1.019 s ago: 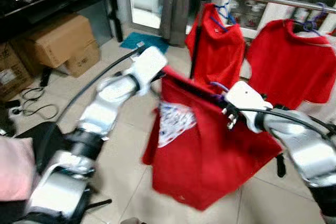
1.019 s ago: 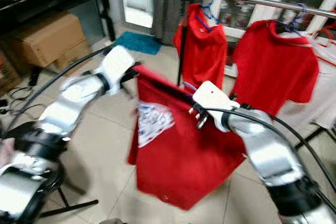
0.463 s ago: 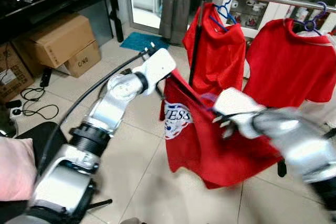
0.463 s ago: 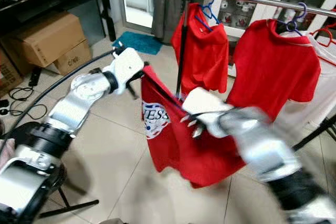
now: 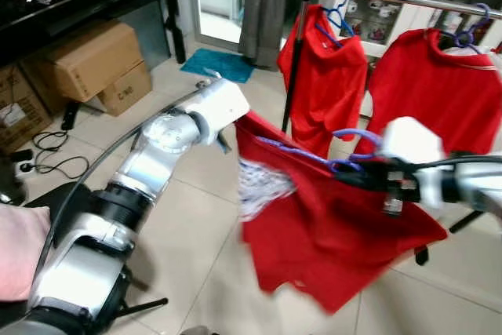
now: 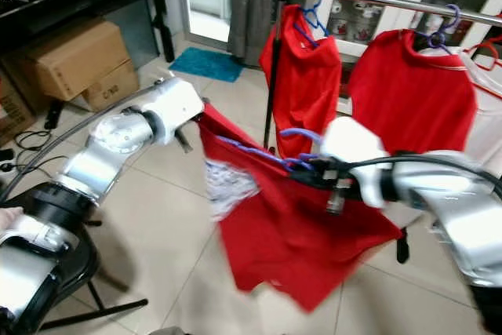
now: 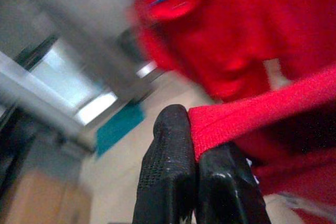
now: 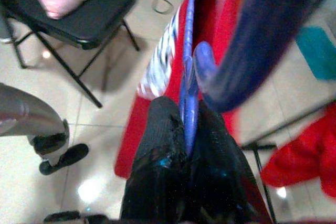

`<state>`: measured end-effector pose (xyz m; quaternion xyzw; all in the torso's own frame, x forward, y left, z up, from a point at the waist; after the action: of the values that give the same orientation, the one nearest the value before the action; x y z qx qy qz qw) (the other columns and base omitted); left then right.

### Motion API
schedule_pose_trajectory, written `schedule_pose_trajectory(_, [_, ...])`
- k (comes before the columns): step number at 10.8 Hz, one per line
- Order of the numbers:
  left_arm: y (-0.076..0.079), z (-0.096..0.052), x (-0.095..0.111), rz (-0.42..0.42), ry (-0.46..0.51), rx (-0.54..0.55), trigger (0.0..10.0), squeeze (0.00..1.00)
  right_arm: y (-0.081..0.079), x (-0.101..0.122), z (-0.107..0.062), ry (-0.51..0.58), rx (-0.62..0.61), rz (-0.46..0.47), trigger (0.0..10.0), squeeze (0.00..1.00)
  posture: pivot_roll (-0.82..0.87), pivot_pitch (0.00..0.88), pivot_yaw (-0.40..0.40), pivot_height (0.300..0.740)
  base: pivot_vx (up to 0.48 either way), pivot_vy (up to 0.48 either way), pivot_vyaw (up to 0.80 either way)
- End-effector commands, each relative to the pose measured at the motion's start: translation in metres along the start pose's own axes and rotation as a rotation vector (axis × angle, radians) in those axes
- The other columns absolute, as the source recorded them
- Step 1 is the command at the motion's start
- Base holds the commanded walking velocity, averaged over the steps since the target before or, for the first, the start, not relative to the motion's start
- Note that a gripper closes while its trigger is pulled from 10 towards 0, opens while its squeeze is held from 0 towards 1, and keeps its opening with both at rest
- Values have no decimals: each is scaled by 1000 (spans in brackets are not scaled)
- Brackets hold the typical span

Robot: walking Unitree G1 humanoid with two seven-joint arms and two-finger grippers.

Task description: Hang hanger

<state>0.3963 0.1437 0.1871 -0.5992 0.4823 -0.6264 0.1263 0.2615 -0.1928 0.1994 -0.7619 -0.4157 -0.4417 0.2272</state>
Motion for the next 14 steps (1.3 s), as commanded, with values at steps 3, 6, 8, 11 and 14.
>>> schedule_pose_trajectory(3, [-42, -12, 14, -274, 174, 127, 0, 0, 21, -24, -6, -51, -129, 95, 0, 0, -44, 0, 17, 740, 0, 0, 0])
schedule_pose_trajectory(6, [-38, -9, 13, -383, 196, 128, 0, 0, 10, -20, 4, 78, -46, 146, 0, 0, -38, 0, 18, 740, 0, 0, 0])
schedule_pose_trajectory(8, [-24, -5, 1, -373, 124, 80, 0, 0, 18, -12, 4, 174, -96, 201, 0, 0, -42, 0, 24, 740, 0, 0, 0])
schedule_pose_trajectory(11, [-26, -9, -33, -492, -11, 185, 0, 0, 16, 5, -11, 359, -35, 247, 0, 0, -43, 0, 24, 740, 0, 0, 0])
schedule_pose_trajectory(14, [1, 7, -11, -599, 87, 97, 0, 0, 28, 17, 10, 538, -134, 399, 0, 0, -40, 0, 16, 740, 0, 0, 0])
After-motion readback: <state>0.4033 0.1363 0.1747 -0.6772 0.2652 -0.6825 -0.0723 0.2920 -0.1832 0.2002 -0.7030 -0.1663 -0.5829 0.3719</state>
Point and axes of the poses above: a point about 5 cm out from each wrist's last joint towards the gripper, its own z axis pointing out of the wrist towards the gripper, its own x axis along the axis of the wrist's last joint, y = z × x, the point moved 2 cm from there along z, pointing out of the wrist towards the gripper, and after that the axes turned 13 degrees about z, right-handed, at the moved point
